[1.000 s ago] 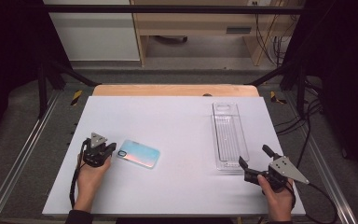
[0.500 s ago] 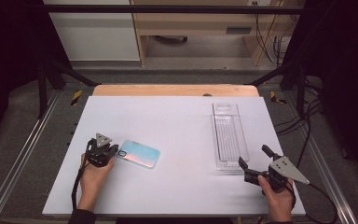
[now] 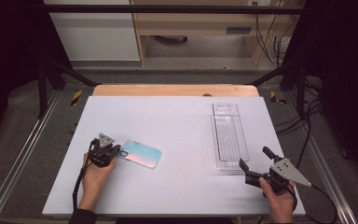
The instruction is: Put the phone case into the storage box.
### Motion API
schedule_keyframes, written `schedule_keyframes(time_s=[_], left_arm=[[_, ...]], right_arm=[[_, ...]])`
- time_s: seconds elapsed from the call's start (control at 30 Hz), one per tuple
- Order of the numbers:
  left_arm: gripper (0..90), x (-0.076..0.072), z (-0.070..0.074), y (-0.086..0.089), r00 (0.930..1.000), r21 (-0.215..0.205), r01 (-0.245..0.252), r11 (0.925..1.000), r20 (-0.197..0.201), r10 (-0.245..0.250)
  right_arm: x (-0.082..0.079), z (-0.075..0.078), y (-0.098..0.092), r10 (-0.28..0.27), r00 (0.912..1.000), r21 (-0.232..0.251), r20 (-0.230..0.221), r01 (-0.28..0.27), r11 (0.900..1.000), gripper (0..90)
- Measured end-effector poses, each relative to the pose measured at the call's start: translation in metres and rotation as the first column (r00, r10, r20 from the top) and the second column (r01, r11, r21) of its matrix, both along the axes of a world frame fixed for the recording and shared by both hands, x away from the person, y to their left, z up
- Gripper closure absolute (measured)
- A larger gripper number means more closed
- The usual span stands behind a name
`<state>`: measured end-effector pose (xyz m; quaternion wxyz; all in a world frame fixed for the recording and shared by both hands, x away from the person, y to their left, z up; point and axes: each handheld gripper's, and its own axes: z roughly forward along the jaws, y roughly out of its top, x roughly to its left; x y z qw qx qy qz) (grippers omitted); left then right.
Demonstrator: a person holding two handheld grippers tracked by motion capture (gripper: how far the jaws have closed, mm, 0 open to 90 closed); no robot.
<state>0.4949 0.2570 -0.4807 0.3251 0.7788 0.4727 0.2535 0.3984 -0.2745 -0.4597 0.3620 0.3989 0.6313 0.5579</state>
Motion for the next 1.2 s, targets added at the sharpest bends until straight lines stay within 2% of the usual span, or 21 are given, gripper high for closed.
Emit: schedule_keyframes(time_s=[0.3, 0.6, 0.73, 1.2], left_arm=[[90.0, -0.003, 0.0, -0.019, 0.9988, 0.046, 0.049, 0.9977, -0.009, -0.049], [90.0, -0.006, 0.001, -0.035, 0.9957, 0.058, 0.092, 0.9941, -0.009, -0.092], [90.0, -0.008, 0.001, -0.045, 0.9932, 0.085, 0.116, 0.9896, -0.004, -0.116], [90.0, -0.015, 0.002, -0.074, 0.9821, 0.116, 0.187, 0.9756, 0.002, -0.188]], right_arm=[[0.0, 0.0, 0.001, 0.009, 1.0, 0.0, -0.003, -0.009, 1.0, 3.1], [-0.001, 0.001, 0.0, 0.008, 1.0, 0.001, -0.002, -0.008, 1.0, 3.1], [-0.001, 0.001, 0.0, 0.009, 1.0, -0.001, -0.002, -0.009, 1.0, 3.1], [0.0, 0.001, 0.001, 0.012, 0.9999, 0.001, -0.003, -0.012, 1.0, 3.0]])
